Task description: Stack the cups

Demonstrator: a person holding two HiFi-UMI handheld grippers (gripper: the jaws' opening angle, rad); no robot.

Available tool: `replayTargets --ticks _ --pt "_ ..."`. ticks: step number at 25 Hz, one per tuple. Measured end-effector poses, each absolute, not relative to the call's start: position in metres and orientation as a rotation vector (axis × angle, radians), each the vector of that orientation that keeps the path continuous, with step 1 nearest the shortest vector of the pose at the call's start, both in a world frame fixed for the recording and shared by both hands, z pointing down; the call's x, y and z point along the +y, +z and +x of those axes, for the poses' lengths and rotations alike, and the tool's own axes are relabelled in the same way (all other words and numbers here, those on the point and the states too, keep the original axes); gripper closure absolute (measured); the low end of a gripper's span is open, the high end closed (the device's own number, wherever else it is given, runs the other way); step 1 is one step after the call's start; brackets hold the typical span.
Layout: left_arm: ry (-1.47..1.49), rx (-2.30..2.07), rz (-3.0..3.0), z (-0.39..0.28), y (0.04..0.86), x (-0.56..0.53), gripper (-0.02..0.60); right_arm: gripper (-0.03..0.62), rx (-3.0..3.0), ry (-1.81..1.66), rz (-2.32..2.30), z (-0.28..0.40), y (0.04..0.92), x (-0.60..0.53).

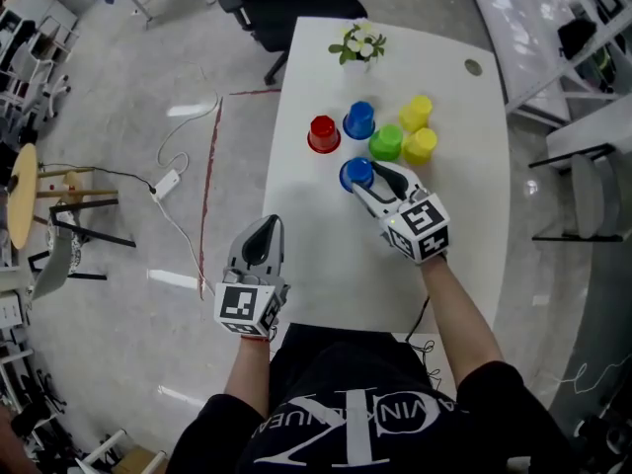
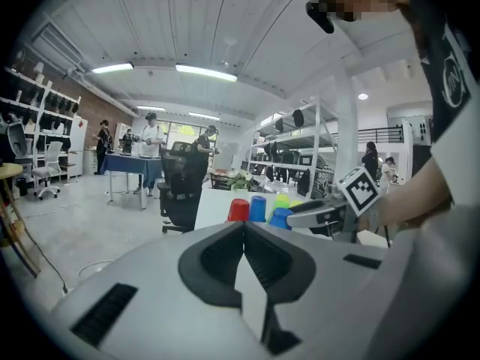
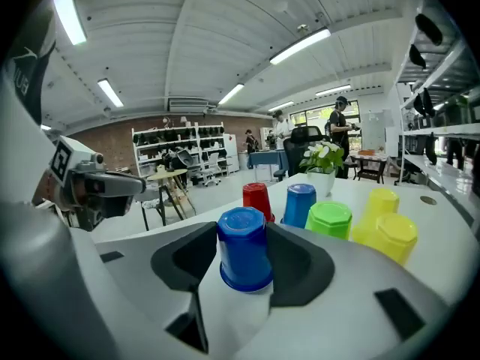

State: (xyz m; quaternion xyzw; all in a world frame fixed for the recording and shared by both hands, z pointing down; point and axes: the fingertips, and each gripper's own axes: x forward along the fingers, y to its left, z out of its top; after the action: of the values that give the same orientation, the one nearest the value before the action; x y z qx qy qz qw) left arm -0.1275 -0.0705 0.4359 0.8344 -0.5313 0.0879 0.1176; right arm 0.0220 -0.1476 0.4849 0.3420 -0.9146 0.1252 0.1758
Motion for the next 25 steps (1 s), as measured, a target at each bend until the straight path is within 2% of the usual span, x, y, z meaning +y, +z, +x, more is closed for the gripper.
replayTargets --ticks 7,18,20,22,25 --pt "0.234 -1.534 2.453 -0.125 0.433 -0.077 0.577 0.378 -2.615 0.327 0.992 0.014 0.481 -0.086" --pt "0.245 -1.487 2.452 -0.115 0.440 -0.078 0.577 0.376 -2.619 0.382 1.069 0.004 0.495 -0.103" --pt "0.242 -1.487 2.447 -0.116 0.441 -0.078 0.577 0.346 -2.650 0.431 1.053 0.003 0.493 -0.103" --pt "0.236 -1.489 2.440 -0.118 0.442 -0.078 0.577 0.251 -2.711 0.467 1.054 0.008 0.481 -0.103" --pt "0.226 -1.493 2.431 -0.121 0.444 -0.080 0.577 0.243 -2.751 0.441 1.157 0.029 0.459 -0.117"
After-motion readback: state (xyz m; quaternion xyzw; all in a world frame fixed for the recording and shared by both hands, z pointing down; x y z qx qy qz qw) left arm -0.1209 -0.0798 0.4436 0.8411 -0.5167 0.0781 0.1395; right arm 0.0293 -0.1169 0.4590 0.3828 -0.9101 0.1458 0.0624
